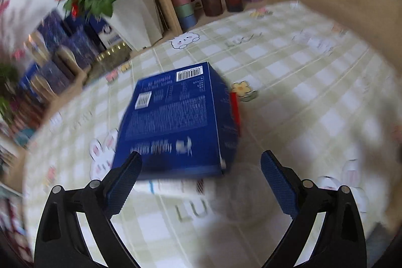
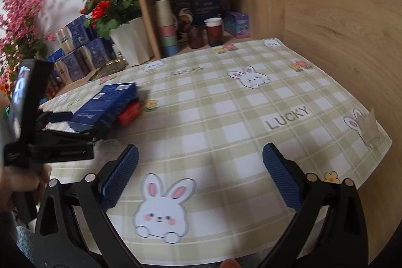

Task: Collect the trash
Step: 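Grasp the blue luckin coffee box with the left tool, then grasp the clear plastic lid with the right tool while the left tool holds the box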

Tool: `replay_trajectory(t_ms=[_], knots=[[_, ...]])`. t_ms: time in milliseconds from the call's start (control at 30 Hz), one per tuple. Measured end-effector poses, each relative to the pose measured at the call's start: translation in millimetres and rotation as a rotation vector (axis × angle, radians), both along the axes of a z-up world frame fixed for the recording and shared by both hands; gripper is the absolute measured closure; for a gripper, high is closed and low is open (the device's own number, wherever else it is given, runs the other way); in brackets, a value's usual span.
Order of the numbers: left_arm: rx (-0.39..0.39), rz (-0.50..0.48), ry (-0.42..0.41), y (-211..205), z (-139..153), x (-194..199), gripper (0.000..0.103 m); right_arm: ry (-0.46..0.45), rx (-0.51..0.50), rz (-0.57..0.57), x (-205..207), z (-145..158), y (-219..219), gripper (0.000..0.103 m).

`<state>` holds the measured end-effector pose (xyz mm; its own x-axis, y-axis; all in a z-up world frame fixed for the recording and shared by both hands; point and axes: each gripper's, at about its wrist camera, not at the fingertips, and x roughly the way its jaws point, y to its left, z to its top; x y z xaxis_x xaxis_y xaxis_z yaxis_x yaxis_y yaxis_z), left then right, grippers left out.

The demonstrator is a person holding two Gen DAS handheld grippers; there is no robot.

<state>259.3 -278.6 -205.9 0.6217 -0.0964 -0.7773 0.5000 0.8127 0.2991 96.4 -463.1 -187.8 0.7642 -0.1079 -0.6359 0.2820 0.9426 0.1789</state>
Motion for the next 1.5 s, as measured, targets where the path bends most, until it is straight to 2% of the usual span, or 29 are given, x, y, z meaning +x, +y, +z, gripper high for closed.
replay_trajectory(t_ms=[33, 100, 233, 333, 400, 433, 467, 567, 733, 867, 1000, 1133, 1233, 1333, 1400, 1500], knots=[[0.087, -0.007, -0.012, -10, -9, 6, 0.009, 0.002, 0.004, -0.005, -1, -2, -4, 0.006], [0.181, 0.007, -0.012, -17, -20, 17, 0.010, 0.008, 0.005, -0.012, -3, -6, -10, 0.006], [0.219, 0.043, 0.026, -14, -27, 35, 0.010, 0.006, 0.014, -0.018, -3, -11, -19, 0.006], [0.268, 0.018, 0.043, -18, -32, 40, 0.011, 0.011, 0.025, -0.016, -3, -16, -20, 0.006], [0.290, 0.000, 0.055, -20, -33, 40, 0.014, 0.017, 0.033, -0.010, -2, -19, -19, 0.006], [0.288, -0.008, 0.065, -22, -30, 42, 0.020, 0.020, 0.036, -0.005, -2, -20, -17, 0.006], [0.273, -0.010, 0.068, -22, -26, 42, 0.029, 0.021, 0.037, 0.002, -2, -21, -15, 0.006], [0.173, -0.001, 0.096, -14, -1, 46, 0.038, 0.019, 0.026, 0.021, -2, -21, -9, 0.006], [-0.073, 0.085, 0.224, 36, 42, 68, 0.050, 0.017, 0.026, 0.044, -2, -19, -3, 0.006], [-0.236, 0.173, 0.308, 91, 58, 77, 0.056, 0.021, 0.033, 0.053, 1, -20, 1, 0.006], [-0.318, 0.228, 0.361, 130, 60, 75, 0.058, 0.023, 0.024, 0.073, 4, -19, 10, 0.006], [-0.318, 0.292, 0.406, 163, 40, 79, 0.065, 0.028, 0.001, 0.096, 7, -18, 21, 0.006], [-0.385, 0.326, 0.443, 182, 26, 81, 0.067, 0.039, 0.001, 0.111, 11, -20, 27, 0.006], [-0.464, 0.319, 0.405, 191, 27, 75, 0.069, 0.056, -0.012, 0.146, 17, -22, 35, 0.006], [-0.561, 0.324, 0.392, 199, 29, 71, 0.070, 0.069, -0.040, 0.205, 25, -24, 46, 0.006], [-0.636, 0.343, 0.354, 209, 33, 66, 0.072, 0.112, -0.086, 0.302, 40, -28, 66, 0.006]])
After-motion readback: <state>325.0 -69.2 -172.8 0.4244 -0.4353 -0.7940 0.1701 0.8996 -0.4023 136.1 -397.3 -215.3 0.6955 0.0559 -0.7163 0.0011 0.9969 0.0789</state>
